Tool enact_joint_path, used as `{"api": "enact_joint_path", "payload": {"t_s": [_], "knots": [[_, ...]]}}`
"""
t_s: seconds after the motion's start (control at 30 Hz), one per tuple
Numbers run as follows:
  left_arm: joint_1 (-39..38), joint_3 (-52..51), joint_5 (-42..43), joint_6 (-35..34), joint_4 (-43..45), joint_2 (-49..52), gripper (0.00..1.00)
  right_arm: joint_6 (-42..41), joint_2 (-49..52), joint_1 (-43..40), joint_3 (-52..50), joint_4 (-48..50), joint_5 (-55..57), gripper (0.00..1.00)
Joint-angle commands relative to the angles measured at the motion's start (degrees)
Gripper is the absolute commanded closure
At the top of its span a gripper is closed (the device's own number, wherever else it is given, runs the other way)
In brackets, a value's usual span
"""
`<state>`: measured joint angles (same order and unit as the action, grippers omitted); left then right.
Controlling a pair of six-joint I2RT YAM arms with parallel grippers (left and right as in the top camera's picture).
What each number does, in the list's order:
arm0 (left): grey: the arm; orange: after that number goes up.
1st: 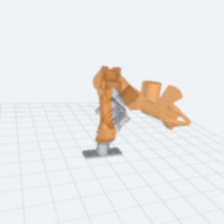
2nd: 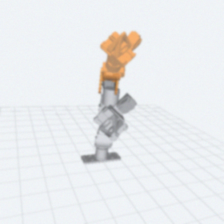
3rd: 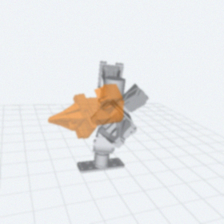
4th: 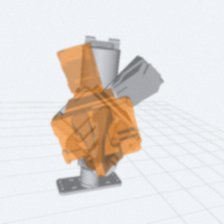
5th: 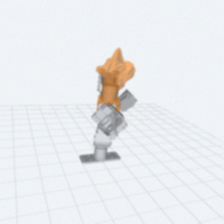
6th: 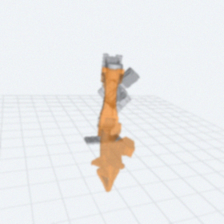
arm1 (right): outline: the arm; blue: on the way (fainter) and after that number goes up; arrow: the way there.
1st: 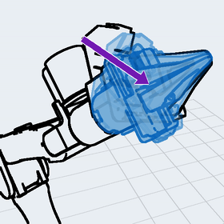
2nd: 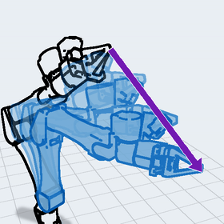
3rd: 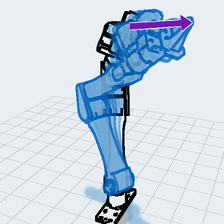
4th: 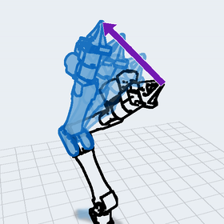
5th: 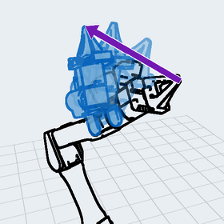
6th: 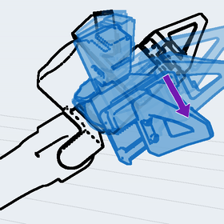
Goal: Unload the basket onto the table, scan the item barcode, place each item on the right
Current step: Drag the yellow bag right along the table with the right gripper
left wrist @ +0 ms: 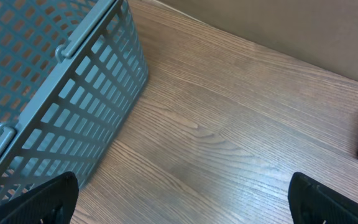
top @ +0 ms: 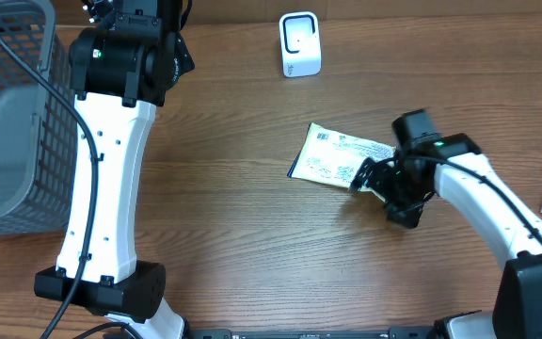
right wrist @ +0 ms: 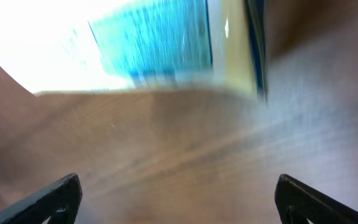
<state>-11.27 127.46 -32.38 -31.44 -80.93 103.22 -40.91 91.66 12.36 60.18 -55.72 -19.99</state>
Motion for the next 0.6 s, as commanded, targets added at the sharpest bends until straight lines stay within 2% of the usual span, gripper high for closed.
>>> {"api": "enact_joint_path", "payload": {"t_s": [0.0,0.4,0.57], "knots": [[-0.33,0.5,-0.59,-0.92,0.15,0.55,0.0,5.88,-0.83,-3.39,-0.79,3.69,-2.21,0.0],[-0.33,0.5,-0.59,-0.92,0.15,0.55,0.0,5.81,2.14,-6.93,-0.98,11.21,-2.91,0.0],[-0.33,0.5,-0.59,-0.94,0.15,0.55,0.0,5.86,7.3,-6.93,-0.98,14.99,-9.46,0.0]]}}
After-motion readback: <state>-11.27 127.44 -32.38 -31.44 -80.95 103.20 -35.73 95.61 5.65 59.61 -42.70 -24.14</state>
